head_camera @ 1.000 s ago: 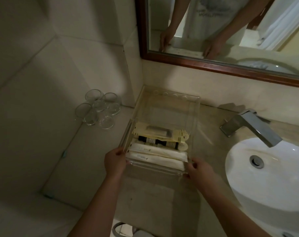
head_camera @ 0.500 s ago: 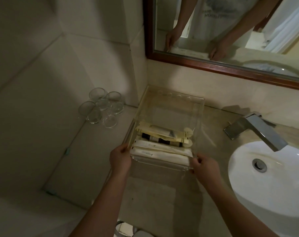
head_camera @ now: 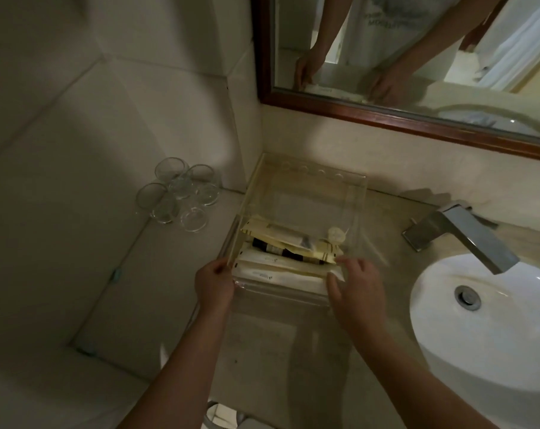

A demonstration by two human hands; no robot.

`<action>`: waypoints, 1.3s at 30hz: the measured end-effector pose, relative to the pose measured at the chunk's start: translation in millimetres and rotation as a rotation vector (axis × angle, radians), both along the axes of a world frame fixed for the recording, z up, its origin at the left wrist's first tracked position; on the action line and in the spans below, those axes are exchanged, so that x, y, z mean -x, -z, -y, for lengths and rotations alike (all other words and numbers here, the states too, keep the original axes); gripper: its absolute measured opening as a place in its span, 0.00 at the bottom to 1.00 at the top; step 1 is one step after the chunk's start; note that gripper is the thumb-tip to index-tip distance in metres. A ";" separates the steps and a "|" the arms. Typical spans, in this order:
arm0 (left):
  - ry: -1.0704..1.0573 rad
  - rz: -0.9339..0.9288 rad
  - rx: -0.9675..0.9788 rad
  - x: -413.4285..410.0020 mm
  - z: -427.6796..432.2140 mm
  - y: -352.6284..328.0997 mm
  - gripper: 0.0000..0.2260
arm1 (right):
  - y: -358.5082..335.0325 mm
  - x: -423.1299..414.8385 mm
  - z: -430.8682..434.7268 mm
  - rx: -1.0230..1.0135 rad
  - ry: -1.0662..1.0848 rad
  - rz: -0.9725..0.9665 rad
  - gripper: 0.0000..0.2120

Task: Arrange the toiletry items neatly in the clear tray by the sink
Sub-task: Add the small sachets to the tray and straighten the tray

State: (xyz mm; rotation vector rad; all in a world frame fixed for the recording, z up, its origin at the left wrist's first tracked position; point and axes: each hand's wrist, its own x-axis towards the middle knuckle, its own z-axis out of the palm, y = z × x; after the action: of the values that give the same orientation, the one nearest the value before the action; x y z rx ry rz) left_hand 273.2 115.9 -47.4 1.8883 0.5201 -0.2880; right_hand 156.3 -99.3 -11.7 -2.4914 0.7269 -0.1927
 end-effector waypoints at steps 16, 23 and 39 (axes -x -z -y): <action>0.043 0.022 -0.088 -0.4 -6.6 -12.5 0.09 | 12.7 -44.6 -43.1 0.183 -0.519 -0.431 0.48; 0.026 -0.003 -0.020 -7.8 -10.3 -7.8 0.09 | 4.8 -28.6 -29.2 0.160 -0.494 -0.253 0.31; 0.110 0.050 -0.188 -1.0 -23.9 -6.1 0.11 | 17.1 -24.1 -23.5 0.109 -0.238 -0.087 0.13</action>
State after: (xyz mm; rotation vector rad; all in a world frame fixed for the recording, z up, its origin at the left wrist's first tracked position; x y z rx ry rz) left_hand 274.1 139.8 -41.3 2.1055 0.4222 -0.2711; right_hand 180.4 -75.8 -28.9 -2.6779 0.4577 -0.0381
